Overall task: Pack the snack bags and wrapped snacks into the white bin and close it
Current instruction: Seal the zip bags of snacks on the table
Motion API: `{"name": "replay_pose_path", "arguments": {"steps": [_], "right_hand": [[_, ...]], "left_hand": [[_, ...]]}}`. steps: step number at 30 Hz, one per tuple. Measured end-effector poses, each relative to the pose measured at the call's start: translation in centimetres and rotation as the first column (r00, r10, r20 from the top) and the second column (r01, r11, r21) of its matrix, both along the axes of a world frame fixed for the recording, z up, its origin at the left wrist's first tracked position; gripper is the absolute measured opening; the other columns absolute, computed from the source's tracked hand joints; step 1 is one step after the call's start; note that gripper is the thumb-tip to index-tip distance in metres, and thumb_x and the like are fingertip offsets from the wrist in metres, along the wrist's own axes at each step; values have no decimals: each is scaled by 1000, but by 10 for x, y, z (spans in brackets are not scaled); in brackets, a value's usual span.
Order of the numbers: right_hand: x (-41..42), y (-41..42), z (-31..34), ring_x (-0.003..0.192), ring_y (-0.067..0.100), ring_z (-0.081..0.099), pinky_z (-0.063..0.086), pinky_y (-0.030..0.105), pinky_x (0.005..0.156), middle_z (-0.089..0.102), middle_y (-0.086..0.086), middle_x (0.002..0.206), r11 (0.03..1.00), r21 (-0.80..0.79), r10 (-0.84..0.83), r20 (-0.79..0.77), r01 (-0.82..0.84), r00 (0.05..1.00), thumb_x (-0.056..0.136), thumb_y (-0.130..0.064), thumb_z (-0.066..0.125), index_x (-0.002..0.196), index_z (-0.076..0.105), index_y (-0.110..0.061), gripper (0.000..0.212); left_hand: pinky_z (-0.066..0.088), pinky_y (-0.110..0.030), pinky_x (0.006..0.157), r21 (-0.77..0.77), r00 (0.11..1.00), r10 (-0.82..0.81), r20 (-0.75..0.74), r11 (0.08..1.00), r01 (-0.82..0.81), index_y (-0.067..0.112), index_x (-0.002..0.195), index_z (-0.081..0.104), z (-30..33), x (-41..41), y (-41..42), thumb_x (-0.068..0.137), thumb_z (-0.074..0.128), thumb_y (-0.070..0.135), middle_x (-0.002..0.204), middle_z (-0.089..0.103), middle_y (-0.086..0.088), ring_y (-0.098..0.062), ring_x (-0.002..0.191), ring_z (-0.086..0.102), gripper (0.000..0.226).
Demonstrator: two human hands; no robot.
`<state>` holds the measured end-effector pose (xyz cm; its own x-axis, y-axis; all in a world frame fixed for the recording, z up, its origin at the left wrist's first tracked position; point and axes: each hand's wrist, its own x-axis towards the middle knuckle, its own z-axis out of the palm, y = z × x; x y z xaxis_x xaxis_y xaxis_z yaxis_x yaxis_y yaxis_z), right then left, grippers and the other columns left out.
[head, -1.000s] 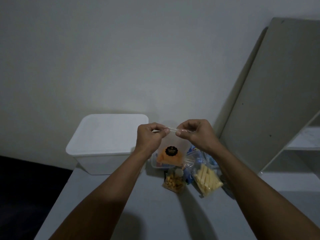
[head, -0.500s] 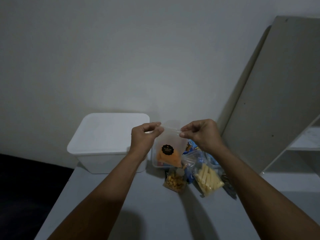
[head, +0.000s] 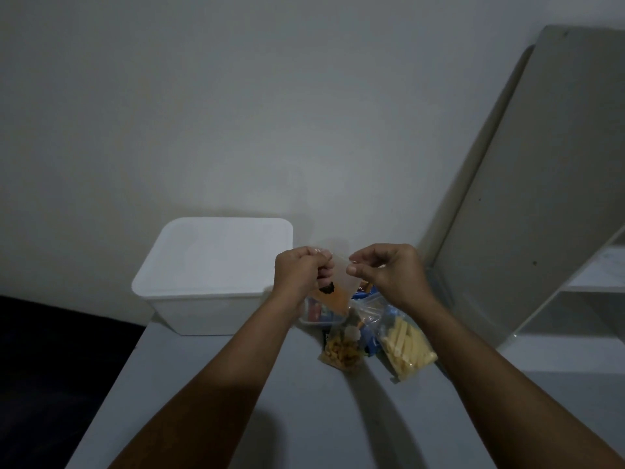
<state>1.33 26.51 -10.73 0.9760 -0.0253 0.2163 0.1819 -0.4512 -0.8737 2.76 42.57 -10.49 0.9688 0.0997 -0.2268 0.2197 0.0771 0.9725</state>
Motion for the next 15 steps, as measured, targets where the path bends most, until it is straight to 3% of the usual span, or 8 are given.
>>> {"name": "replay_pose_path", "arguments": {"steps": [4,6,11,15], "right_hand": [[2,-3,-1,75,18,71,61,31,66,74,4,82,998,14,61,-92,-60,994,79,-22,77,92,75,-11,16],[4,-4,-1,73,22,70,60,35,65,74,9,80,998,21,68,-115,-65,991,84,-19,72,87,75,-9,11],[6,0,-2,68,13,64,53,22,64,69,5,74,995,23,104,-172,-101,980,89,-12,65,84,71,-5,11],[8,4,-9,66,14,63,55,30,65,69,5,72,999,27,34,-155,-31,987,88,-13,66,79,71,-5,13]], "left_hand": [[59,-35,74,42,999,-24,33,999,23,9,74,70,-6,-4,-1,85,65,6,69,68,-9,-19,68,66,13],[59,-35,74,68,998,-36,55,997,33,8,72,70,-9,-6,-2,84,64,6,68,68,-9,-19,68,65,14],[58,-34,69,96,996,-52,69,994,46,4,70,66,-13,-6,-2,84,62,3,65,63,-9,-20,66,63,14],[57,-28,64,112,995,-84,55,991,77,6,68,64,-14,-5,1,83,61,3,67,61,-12,-19,65,61,16]]}}
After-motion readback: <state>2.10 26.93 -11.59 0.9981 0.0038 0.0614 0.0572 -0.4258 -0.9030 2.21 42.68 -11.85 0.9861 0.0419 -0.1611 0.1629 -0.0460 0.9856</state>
